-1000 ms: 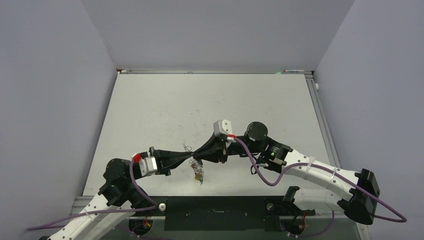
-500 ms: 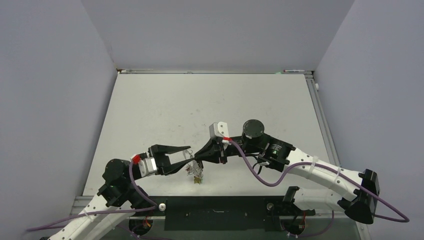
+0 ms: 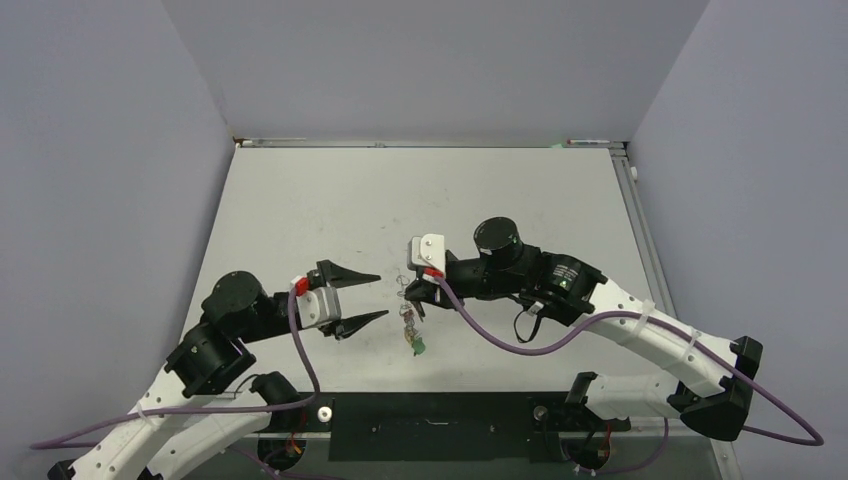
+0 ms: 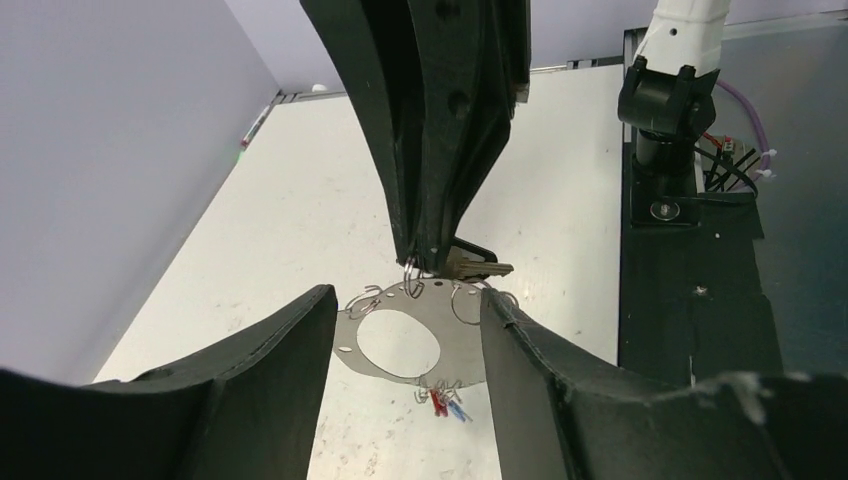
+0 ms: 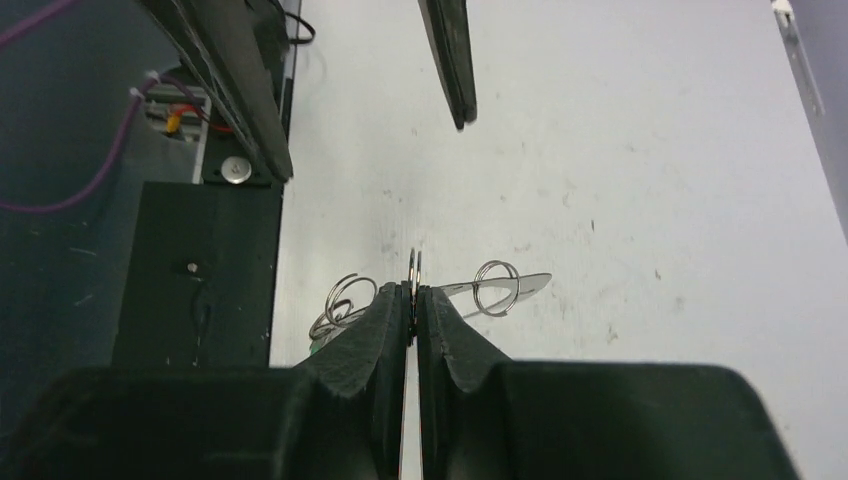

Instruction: Put the keys on the keyring

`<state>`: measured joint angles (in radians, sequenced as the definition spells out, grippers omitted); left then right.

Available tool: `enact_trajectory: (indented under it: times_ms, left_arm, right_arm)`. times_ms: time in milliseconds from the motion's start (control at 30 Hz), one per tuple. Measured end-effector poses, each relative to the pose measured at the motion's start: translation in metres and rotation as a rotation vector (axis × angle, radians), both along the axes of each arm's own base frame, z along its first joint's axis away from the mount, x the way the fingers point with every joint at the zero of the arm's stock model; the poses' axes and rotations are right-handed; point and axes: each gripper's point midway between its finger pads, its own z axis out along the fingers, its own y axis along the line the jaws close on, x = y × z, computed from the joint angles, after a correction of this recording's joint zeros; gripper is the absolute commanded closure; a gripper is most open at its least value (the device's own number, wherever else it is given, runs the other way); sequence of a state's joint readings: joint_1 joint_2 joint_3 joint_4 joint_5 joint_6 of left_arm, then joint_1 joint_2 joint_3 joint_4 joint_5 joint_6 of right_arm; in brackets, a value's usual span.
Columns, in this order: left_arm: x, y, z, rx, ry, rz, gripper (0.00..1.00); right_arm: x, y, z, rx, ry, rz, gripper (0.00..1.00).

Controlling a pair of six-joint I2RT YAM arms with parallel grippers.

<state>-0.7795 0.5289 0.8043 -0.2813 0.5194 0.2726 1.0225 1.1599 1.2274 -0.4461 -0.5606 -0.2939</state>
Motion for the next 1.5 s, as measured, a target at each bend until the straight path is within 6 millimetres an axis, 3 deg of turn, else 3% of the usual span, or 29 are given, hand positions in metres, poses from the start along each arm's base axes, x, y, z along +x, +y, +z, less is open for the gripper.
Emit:
enact_trajectory:
  times_ms: [133, 233, 400, 567, 900, 1167, 1300, 1500]
  left_arm:
    - [0.004, -0.002, 0.003, 0.078, 0.025, 0.010, 0.50]
    - [0.006, -0.005, -0.008, 0.140, 0.050, 0.008, 0.51]
    - [0.008, -0.014, -0.039, 0.258, 0.087, -0.006, 0.54]
    - [0.010, -0.017, -0.055, 0.296, 0.090, -0.008, 0.61]
    - [0.014, -0.022, -0.053, 0.274, 0.064, -0.008, 0.73]
    - [0.014, -0.024, -0.061, 0.284, 0.070, -0.011, 0.75]
    - [0.014, -0.027, -0.061, 0.278, 0.070, -0.025, 0.84]
    - [0.012, -0.030, -0.064, 0.275, 0.071, -0.042, 0.88]
  right_arm:
    - [0.006, -0.006, -0.020, -0.091, -0.009, -0.038, 0.95]
    - [0.008, -0.007, -0.035, -0.148, -0.008, -0.055, 0.95]
    - [0.008, -0.008, -0.040, -0.175, -0.022, -0.062, 0.95]
    - [0.000, -0.006, -0.042, -0.187, -0.026, -0.040, 0.95]
    - [-0.007, -0.004, -0.042, -0.187, -0.027, -0.022, 0.95]
    - [-0.007, -0.003, -0.042, -0.186, -0.028, -0.019, 0.95]
    - [-0.008, -0.003, -0.042, -0.186, -0.029, -0.015, 0.95]
    - [-0.008, -0.004, -0.043, -0.192, -0.031, -0.018, 0.95]
